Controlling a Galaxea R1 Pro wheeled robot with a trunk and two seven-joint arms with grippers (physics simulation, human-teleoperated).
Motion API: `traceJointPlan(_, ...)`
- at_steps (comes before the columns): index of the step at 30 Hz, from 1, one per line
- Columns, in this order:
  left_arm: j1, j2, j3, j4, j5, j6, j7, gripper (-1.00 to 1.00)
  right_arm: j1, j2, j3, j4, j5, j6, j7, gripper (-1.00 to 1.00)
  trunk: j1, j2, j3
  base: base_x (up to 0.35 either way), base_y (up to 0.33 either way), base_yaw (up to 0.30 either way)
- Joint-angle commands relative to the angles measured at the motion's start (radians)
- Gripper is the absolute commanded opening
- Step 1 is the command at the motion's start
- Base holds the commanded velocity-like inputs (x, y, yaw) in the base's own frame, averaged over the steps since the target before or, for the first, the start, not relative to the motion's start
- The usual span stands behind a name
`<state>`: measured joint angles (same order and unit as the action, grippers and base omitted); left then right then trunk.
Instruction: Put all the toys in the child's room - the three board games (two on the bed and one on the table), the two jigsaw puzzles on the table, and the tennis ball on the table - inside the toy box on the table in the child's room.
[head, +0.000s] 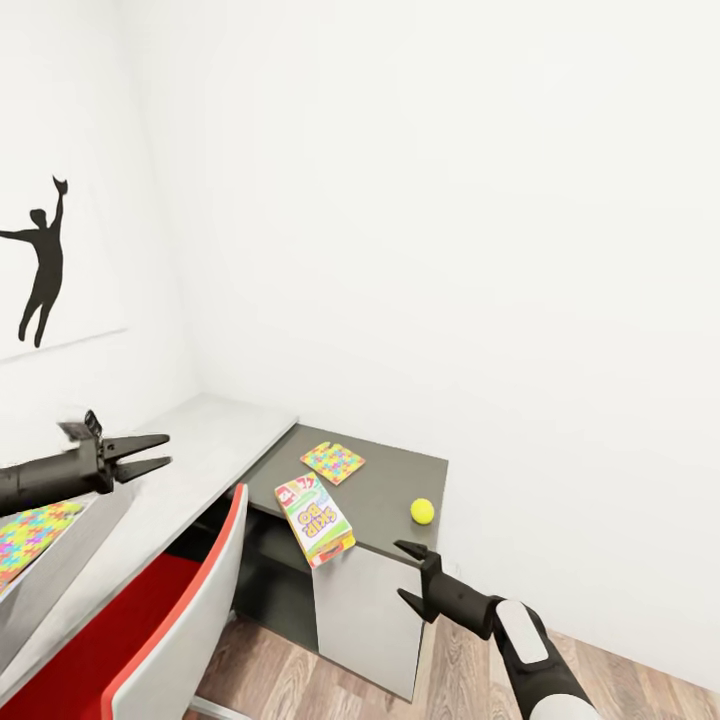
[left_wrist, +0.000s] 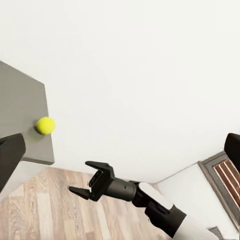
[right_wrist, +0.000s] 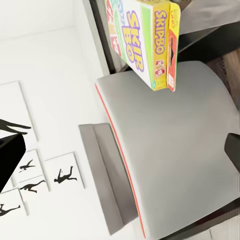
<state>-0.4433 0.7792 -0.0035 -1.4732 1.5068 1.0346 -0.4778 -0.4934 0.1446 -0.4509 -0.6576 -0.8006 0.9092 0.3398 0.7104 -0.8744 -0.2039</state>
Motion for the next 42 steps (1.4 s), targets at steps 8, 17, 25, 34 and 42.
traceJointPlan(8,-0.082,-0.159,-0.008,0.004,-0.001,0.009,0.176,1.00,-0.002,-0.004,-0.008,0.000,0.009,0.011,0.005,1.00,0.031,-0.058,-0.027,0.000,0.000,0.000)
traceJointPlan(17,-0.368,-0.243,-0.157,0.075,0.003,0.013,0.300,1.00,-0.006,-0.033,-0.008,0.000,0.008,0.018,0.005,1.00,0.065,-0.121,-0.055,0.000,0.000,0.000)
traceJointPlan(25,-0.567,-0.318,-0.287,0.261,0.009,0.013,0.310,1.00,-0.007,-0.036,-0.013,0.002,0.008,0.015,0.005,1.00,0.096,-0.177,-0.080,0.000,0.000,0.000)
traceJointPlan(34,-0.647,-0.386,-0.407,0.335,0.013,0.013,0.312,1.00,-0.007,-0.034,-0.029,0.058,0.006,0.013,0.010,1.00,0.131,-0.240,-0.108,0.000,0.000,0.000)
traceJointPlan(42,-0.696,-0.408,-0.448,0.342,0.049,0.013,0.312,1.00,-0.009,-0.019,-0.030,0.082,0.006,0.014,0.013,1.00,0.161,-0.296,-0.133,0.000,0.000,0.000)
